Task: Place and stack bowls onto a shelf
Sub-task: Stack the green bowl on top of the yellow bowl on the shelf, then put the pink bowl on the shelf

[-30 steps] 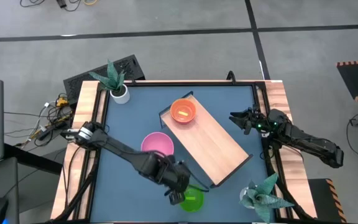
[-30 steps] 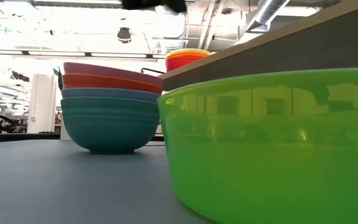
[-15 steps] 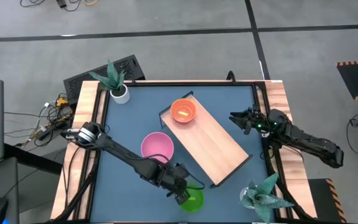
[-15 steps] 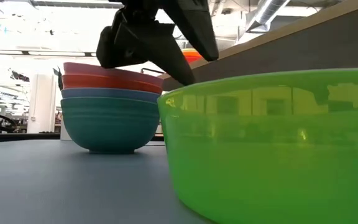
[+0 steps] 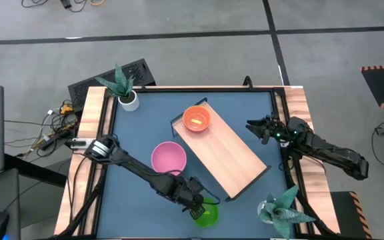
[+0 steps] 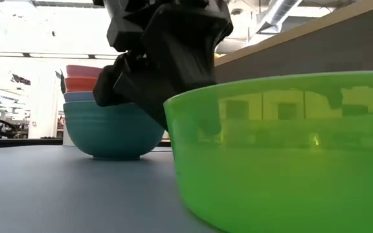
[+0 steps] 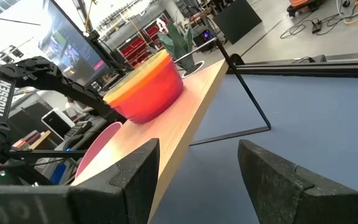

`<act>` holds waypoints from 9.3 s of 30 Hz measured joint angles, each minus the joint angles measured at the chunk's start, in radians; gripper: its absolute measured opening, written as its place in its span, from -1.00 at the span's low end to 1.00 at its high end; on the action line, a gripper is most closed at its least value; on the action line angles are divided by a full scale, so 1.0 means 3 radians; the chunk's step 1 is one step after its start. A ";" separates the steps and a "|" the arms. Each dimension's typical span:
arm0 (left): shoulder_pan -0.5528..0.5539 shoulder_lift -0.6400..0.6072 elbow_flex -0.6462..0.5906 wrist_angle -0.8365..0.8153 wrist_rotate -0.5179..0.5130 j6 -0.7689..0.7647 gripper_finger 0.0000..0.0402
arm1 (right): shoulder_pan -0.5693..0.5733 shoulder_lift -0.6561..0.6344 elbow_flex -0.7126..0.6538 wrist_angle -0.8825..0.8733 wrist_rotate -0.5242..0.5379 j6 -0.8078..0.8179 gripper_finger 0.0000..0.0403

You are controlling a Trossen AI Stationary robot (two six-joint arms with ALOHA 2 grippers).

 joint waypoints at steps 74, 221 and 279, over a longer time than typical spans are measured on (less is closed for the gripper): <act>0.2006 -0.0349 0.2687 -0.3392 -0.0818 0.0676 -1.00 | 0.0004 0.0001 0.0000 -0.0001 0.0000 0.0007 0.22; 0.0037 -0.1009 0.1521 -0.3342 -0.1198 -0.0290 -0.08 | 0.0004 0.0000 -0.0001 0.0000 0.0001 0.0010 0.22; 0.0962 -0.1623 -0.0656 -0.2461 -0.0621 -0.0436 -0.36 | 0.0003 0.0001 -0.0001 -0.0001 0.0004 0.0037 0.22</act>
